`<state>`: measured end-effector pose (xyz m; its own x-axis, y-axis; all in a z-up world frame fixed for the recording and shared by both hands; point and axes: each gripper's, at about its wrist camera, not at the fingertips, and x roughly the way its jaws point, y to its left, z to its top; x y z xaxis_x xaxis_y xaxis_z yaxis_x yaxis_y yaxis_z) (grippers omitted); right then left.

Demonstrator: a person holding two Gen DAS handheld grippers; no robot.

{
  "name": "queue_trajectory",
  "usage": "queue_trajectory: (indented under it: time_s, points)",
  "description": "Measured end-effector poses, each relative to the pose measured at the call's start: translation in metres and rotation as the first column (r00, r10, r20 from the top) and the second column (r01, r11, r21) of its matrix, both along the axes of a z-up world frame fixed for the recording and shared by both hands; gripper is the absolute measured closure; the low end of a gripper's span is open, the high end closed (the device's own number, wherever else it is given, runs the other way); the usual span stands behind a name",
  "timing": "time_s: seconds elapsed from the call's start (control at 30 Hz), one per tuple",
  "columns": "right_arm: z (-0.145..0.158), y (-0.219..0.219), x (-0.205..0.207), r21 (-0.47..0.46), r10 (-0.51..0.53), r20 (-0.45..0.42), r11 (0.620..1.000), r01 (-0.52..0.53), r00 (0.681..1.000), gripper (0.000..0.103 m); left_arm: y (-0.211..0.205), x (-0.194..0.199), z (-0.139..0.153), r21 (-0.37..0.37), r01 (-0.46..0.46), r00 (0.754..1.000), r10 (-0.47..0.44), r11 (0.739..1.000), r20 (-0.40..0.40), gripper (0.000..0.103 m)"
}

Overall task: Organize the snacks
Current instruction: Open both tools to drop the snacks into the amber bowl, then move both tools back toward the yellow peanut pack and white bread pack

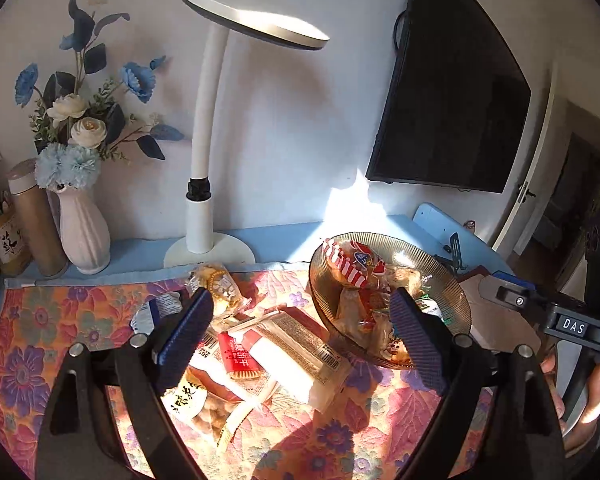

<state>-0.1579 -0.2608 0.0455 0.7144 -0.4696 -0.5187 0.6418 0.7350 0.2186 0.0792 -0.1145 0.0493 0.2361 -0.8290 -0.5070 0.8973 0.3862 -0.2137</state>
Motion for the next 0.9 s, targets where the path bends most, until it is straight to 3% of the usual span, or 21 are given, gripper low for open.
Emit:
queue_trajectory:
  time_s: [0.13, 0.3, 0.4, 0.5, 0.57, 0.67, 0.77, 0.9]
  points:
    - [-0.008, 0.037, 0.02, -0.034, 0.082, -0.008, 0.996, -0.082, 0.997, 0.011, 0.053, 0.013, -0.021, 0.035, -0.122, 0.992, 0.122, 0.992, 0.005, 0.012]
    - [-0.065, 0.078, 0.062, 0.01, 0.205, -0.067, 0.979, -0.204, 0.977, 0.008, 0.084, 0.033, -0.084, 0.178, -0.258, 0.966, 0.255, 0.95, 0.037, 0.012]
    - [-0.103, 0.084, 0.084, 0.053, 0.259, -0.088, 0.965, -0.255, 0.962, 0.008, 0.09, 0.045, -0.118, 0.224, -0.265, 0.963, 0.269, 0.938, 0.014, 0.012]
    - [-0.13, 0.089, 0.093, -0.032, 0.26, -0.125, 0.964, -0.265, 0.958, 0.003, 0.094, 0.059, -0.141, 0.24, -0.268, 0.956, 0.289, 0.933, -0.055, 0.012]
    - [-0.133, 0.086, 0.099, -0.007, 0.266, -0.146, 0.963, -0.27, 0.953, 0.003, 0.097, 0.066, -0.147, 0.24, -0.269, 0.95, 0.298, 0.933, -0.092, 0.013]
    - [-0.132, 0.084, 0.1, -0.041, 0.247, -0.152, 0.966, -0.256, 0.957, 0.003, 0.101, 0.07, -0.148, 0.216, -0.267, 0.948, 0.296, 0.939, -0.119, 0.012]
    - [-0.14, 0.069, 0.105, 0.03, 0.213, -0.17, 0.977, -0.211, 0.962, 0.003, 0.097, 0.069, -0.151, 0.239, -0.266, 0.947, 0.3, 0.934, -0.119, 0.012]
    - [-0.146, 0.047, 0.096, 0.127, 0.181, -0.12, 0.978, -0.165, 0.976, 0.003, 0.089, 0.061, -0.149, 0.261, -0.264, 0.954, 0.291, 0.929, -0.069, 0.012]
